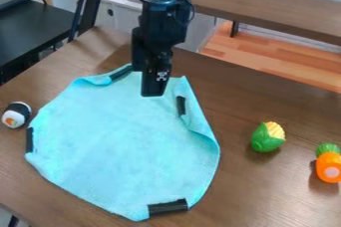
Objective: Fold the cloth from top right to bottom left
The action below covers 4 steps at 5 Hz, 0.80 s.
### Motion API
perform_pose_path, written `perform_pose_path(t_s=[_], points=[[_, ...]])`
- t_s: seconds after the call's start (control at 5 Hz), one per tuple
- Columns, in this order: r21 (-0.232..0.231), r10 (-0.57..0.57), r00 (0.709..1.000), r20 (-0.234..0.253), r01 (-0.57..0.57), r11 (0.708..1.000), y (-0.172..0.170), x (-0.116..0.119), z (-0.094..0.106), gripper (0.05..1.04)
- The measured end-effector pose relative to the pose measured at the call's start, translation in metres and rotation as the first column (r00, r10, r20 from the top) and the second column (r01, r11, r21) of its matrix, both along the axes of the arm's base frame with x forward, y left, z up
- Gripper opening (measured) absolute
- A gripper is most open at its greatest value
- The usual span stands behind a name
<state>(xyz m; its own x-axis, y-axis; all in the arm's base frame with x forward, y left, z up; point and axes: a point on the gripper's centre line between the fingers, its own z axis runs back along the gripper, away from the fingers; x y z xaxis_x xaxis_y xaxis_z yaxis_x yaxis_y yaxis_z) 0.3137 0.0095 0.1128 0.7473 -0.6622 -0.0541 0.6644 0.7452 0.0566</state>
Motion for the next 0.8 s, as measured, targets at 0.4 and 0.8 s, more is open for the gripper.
perform_pose_path(t_s=[0.4,0.8], points=[[-0.029,0.137,0.990,-0.033,-0.137,0.990,-0.006,0.015,-0.024,1.000],[-0.103,0.344,0.938,0.051,-0.337,0.936,-0.020,0.053,-0.041,1.000]])
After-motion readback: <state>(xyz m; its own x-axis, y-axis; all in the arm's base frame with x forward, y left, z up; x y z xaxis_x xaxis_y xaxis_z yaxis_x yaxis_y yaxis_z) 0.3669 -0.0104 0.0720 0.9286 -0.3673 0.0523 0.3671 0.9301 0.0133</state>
